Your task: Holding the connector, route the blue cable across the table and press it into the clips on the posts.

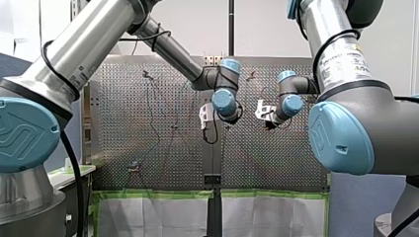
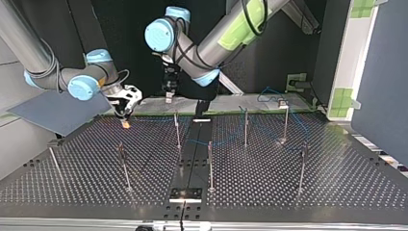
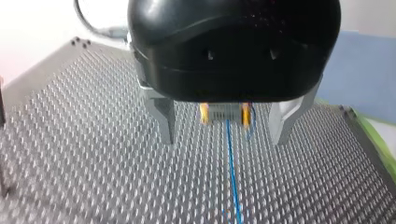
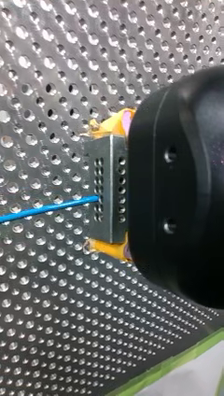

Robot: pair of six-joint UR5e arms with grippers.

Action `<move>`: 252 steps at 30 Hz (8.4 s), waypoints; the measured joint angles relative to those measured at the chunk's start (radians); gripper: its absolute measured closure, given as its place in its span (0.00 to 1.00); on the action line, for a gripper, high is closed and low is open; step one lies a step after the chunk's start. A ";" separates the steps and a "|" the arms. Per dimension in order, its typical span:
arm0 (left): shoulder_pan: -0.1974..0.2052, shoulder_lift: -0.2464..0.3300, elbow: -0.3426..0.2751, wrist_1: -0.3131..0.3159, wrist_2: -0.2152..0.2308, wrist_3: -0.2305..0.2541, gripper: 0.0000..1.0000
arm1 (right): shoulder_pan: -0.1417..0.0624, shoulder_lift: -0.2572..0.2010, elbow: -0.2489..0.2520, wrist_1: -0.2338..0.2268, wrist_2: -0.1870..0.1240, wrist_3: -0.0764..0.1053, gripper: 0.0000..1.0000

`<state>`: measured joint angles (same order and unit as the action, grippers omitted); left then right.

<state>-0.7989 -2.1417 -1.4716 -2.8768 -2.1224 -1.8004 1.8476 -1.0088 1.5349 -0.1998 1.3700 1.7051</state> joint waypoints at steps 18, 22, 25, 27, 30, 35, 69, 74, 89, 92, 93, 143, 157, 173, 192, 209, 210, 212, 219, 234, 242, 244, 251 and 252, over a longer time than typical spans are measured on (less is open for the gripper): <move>-0.028 -0.147 0.153 -0.090 0.007 -0.053 0.00 | -0.020 -0.001 0.000 0.002 0.000 -0.003 1.00; -0.017 -0.179 0.185 -0.093 0.012 -0.056 0.00 | -0.020 -0.001 0.000 0.002 0.000 -0.004 1.00; -0.014 -0.206 0.212 -0.101 0.015 -0.061 0.00 | -0.020 -0.001 0.000 0.001 0.000 -0.004 1.00; -0.015 -0.226 0.232 -0.108 0.013 -0.063 0.00 | -0.020 -0.001 0.000 0.001 0.000 -0.004 1.00; -0.014 -0.252 0.259 -0.103 0.003 -0.066 0.00 | -0.020 -0.001 0.000 0.000 0.000 -0.004 1.00; -0.011 -0.266 0.303 -0.075 -0.016 -0.073 0.00 | -0.020 -0.001 0.000 0.000 0.000 -0.004 1.00; 0.021 -0.392 0.529 -0.063 -0.048 -0.089 0.00 | -0.021 -0.001 0.000 -0.002 0.000 -0.004 1.00; 0.007 -0.393 0.512 -0.059 -0.061 -0.090 0.00 | -0.025 -0.001 0.000 -0.004 0.001 -0.004 1.00; 0.047 -0.393 0.487 0.008 -0.073 -0.091 0.00 | -0.027 -0.001 0.000 -0.004 -0.004 -0.004 1.00; 0.051 -0.393 0.499 0.009 -0.072 -0.091 0.00 | -0.027 -0.001 0.000 -0.004 -0.003 -0.004 1.00; 0.052 -0.393 0.502 0.009 -0.071 -0.091 0.00 | -0.027 -0.001 0.000 -0.004 -0.003 -0.004 1.00; 0.029 -0.430 0.659 -0.160 -0.121 -0.133 1.00 | -0.023 -0.077 -0.020 0.010 -0.009 0.004 1.00; 0.005 -0.325 0.608 -0.222 -0.208 -0.165 1.00 | -0.026 -0.170 -0.051 0.083 -0.018 0.018 1.00; 0.001 -0.185 0.472 -0.115 -0.196 -0.105 1.00 | -0.025 -0.290 -0.083 0.158 -0.042 0.021 1.00; 0.027 -0.027 0.509 -0.088 -0.074 -0.085 1.00 | -0.028 -0.306 -0.107 0.174 -0.078 0.024 1.00; 0.033 0.025 0.424 -0.070 0.002 -0.093 1.00 | -0.021 -0.307 -0.099 0.174 -0.083 0.027 1.00; 0.041 0.022 0.414 -0.059 0.009 -0.096 1.00 | -0.021 -0.307 -0.099 0.174 -0.083 0.027 1.00; 0.054 0.013 0.396 -0.045 0.022 -0.100 1.00 | -0.021 -0.307 -0.099 0.174 -0.083 0.027 1.00; 0.097 -0.032 0.333 -0.017 0.058 -0.128 1.00 | -0.021 -0.307 -0.099 0.174 -0.083 0.027 1.00; 0.123 -0.039 0.427 0.017 0.184 -0.138 1.00 | -0.021 -0.307 -0.099 0.174 -0.083 0.027 1.00; 0.149 -0.087 0.447 0.030 0.255 -0.157 1.00 | -0.021 -0.307 -0.099 0.174 -0.083 0.027 1.00; 0.163 -0.106 0.459 0.029 0.276 -0.158 1.00 | -0.021 -0.307 -0.099 0.174 -0.083 0.027 1.00; 0.203 -0.138 0.512 0.035 0.335 -0.167 1.00 | -0.021 -0.307 -0.099 0.174 -0.083 0.027 1.00; 0.212 -0.139 0.521 0.037 0.345 -0.174 1.00 | -0.021 -0.307 -0.099 0.174 -0.083 0.027 1.00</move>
<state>-0.5872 -2.2809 -0.9505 -2.8400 -1.7779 -1.9743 1.8264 -1.3157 1.4355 -0.0258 1.2870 1.7321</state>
